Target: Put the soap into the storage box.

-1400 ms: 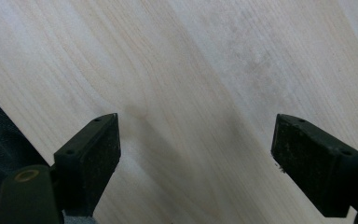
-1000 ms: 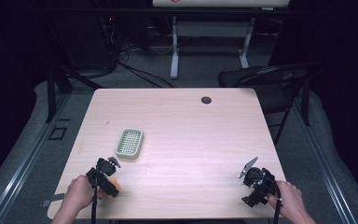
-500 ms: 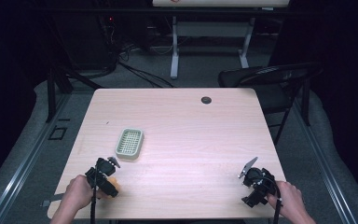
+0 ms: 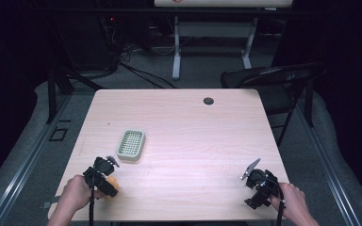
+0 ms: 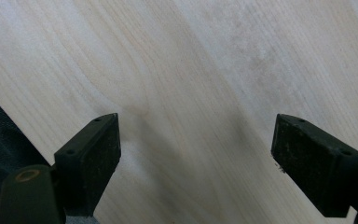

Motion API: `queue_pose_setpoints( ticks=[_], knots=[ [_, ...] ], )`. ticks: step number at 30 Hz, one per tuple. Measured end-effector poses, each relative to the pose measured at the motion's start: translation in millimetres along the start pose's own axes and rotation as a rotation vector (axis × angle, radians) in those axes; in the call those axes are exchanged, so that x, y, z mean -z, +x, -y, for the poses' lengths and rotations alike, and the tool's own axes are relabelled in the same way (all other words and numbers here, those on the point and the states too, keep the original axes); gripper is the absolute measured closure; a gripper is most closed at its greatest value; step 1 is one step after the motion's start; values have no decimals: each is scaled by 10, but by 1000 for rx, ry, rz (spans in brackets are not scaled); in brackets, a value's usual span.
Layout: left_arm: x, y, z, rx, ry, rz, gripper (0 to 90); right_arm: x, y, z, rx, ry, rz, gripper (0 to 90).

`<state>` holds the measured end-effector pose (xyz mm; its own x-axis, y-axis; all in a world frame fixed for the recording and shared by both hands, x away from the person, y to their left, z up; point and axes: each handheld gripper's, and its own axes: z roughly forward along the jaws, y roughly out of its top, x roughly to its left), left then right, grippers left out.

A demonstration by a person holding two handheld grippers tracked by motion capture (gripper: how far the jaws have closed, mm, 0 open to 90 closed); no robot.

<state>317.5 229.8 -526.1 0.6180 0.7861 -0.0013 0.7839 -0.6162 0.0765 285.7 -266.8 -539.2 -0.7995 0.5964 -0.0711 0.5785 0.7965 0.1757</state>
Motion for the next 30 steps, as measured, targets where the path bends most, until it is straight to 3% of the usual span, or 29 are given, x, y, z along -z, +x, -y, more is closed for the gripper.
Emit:
queue_pose_setpoints(
  ticks=[30],
  knots=[
    [165,133,-212,-7,-35,-1,270,11,-3,8,-11,-11,8,155]
  ],
)
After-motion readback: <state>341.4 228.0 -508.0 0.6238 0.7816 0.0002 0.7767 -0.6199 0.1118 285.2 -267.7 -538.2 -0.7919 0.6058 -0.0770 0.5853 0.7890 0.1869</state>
